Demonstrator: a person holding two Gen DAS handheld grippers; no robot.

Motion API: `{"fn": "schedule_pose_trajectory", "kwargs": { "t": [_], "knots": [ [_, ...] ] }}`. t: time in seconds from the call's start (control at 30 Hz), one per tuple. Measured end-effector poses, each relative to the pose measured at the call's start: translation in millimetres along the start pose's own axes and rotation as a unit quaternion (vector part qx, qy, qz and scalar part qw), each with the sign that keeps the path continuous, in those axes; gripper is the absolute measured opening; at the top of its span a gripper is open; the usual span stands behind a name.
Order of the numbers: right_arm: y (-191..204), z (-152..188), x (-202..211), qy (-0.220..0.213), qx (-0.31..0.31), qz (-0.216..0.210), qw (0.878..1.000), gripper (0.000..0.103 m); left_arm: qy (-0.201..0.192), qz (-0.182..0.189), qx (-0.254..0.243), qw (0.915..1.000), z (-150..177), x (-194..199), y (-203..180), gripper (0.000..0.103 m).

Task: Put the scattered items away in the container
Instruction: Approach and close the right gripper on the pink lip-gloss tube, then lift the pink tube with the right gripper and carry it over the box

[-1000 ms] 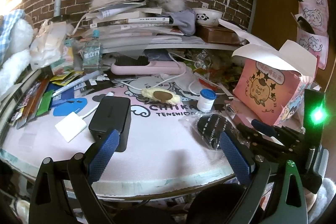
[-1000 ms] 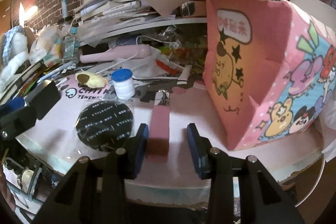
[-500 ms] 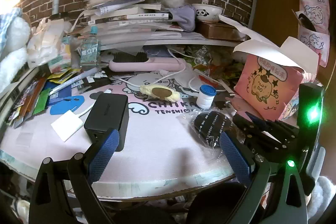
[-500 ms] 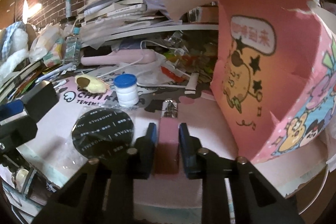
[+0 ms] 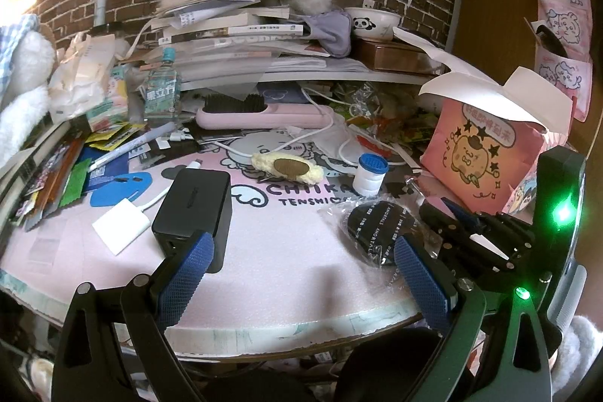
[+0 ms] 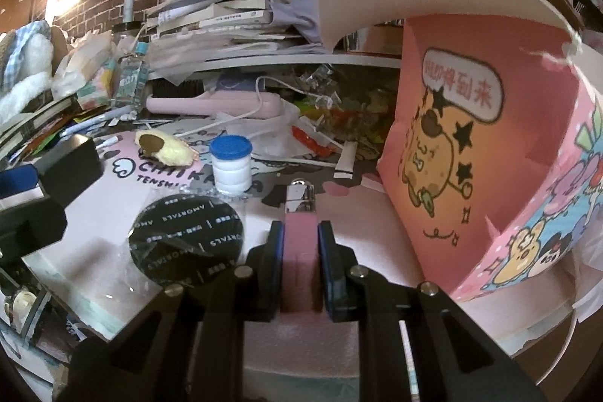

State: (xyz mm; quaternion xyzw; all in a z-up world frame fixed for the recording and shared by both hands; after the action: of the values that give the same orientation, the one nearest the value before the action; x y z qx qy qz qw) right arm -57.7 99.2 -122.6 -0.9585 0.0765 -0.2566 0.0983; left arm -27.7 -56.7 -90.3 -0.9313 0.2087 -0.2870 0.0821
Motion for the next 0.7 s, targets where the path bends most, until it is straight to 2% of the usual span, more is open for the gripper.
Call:
{"fn": "schedule_pose_trajectory", "kwargs": {
  "t": [0.4,0.7],
  "knots": [
    [-1.7,-14.0,14.2,-0.028,0.011,-0.005,1.000,0.015,-0.003,-0.006,0.004,1.0000,-4.6,5.4,1.7,0.096],
    [5.2,-34.6,37.9,-0.059,0.023,-0.034,0.997,0.015,-0.008,-0.010,0.008,0.9999,-6.7,12.3,1.6,0.096]
  ]
}}
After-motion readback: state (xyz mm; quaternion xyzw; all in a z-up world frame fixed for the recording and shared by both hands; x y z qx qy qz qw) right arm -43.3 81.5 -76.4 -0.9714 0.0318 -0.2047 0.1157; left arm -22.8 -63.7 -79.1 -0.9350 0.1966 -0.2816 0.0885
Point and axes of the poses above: each gripper's, at about its wrist camera, not at the fingertips, and x roughly against the way its jaws point, y to its left, z to its underside, the point moved 2 cm from there along -x, roughly the way its jaws point, and after that the axes turned 13 degrees about z, right-handed, at the moved point
